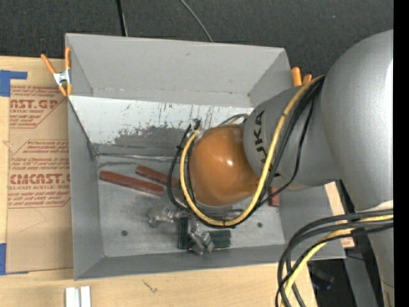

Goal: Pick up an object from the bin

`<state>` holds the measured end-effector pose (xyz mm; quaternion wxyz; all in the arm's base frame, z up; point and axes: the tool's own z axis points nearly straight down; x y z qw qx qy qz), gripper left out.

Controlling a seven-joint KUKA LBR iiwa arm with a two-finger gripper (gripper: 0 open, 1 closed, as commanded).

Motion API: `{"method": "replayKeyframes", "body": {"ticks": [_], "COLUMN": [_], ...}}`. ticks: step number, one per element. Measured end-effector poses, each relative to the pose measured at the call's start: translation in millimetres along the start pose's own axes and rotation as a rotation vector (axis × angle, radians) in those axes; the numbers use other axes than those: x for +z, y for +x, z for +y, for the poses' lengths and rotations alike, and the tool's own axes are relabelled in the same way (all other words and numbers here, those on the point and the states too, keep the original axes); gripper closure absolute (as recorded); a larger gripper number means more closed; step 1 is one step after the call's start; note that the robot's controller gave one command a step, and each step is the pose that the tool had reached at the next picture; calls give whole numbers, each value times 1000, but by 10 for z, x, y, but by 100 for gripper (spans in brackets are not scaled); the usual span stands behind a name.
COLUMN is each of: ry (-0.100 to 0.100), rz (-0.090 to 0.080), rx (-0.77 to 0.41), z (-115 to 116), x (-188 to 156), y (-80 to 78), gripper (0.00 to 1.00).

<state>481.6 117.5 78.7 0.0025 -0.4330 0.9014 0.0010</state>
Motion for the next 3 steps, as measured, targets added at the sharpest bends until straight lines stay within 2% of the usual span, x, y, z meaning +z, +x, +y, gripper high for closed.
{"method": "replayKeyframes", "body": {"ticks": [1,2,3], "ry": [-1,-1,-3], "rz": [2,2,4], "rx": [-213,-213,-109], "z": [-727,-726,-793], "x": [82,83,-1954], "y": [32,31,-5], "gripper": [100,100,100]}}
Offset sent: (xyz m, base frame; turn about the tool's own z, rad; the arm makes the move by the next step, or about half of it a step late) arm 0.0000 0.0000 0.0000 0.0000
